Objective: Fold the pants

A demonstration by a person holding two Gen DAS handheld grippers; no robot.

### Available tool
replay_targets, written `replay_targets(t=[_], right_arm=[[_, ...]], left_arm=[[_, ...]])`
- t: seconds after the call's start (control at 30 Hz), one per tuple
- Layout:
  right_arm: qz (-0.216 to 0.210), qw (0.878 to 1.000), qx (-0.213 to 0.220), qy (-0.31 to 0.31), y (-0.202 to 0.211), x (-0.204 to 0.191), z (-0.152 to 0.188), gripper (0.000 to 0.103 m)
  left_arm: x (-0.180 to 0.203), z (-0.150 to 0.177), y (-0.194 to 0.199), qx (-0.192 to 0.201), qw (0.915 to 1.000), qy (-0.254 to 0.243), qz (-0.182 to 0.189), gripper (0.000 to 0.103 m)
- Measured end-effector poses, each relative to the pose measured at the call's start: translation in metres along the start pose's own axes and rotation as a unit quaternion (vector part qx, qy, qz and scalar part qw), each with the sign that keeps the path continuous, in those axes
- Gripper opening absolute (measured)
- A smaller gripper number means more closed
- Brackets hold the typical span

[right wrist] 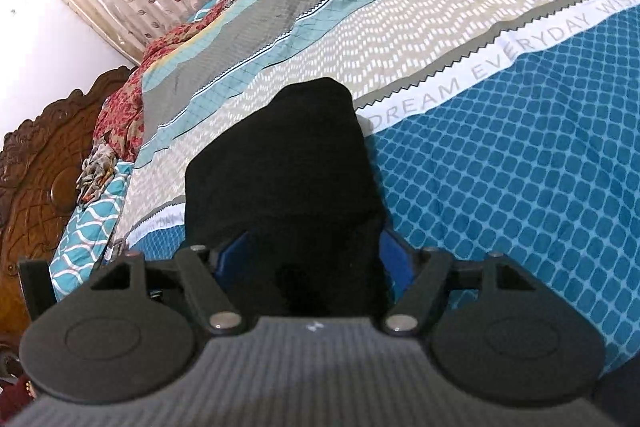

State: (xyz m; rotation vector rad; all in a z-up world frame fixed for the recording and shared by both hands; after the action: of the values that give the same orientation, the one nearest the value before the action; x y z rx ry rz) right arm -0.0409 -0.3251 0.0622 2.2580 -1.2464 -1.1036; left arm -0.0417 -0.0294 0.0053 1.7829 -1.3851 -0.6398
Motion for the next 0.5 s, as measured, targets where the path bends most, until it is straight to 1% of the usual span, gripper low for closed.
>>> replay_targets(t=[0.17, 0.3, 0.5], right_arm=[[0.017, 1.000, 0.009, 0.000, 0.003, 0.004, -0.002, 0.074], [0.026, 1.000, 0.014, -0.001, 0.006, 0.006, -0.004, 0.074], [0.031, 0.998, 0.024, 0.040, 0.011, -0.015, -0.005, 0.074]], left_arm=[[-0.001, 0.000, 0.002, 0.003, 1.0000, 0.001, -0.001, 0.068], [-0.002, -0.003, 0.007, 0.015, 0.9999, -0.002, -0.008, 0.068], [-0.006, -0.009, 0.019, 0.047, 0.9984, -0.011, -0.027, 0.068]])
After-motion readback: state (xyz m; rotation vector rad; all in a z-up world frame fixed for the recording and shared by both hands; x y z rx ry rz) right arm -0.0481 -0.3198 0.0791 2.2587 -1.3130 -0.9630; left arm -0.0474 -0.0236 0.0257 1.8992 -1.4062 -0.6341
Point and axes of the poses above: each gripper's, at about its wrist camera, not at the fingertips, and y roughly against the way its jaws point, x to its right, z to its underside, the point moved 5 cm from there along -y, roughly the way its jaws point, and after that the axes turned 13 degrees about y, right-handed, at the moved point
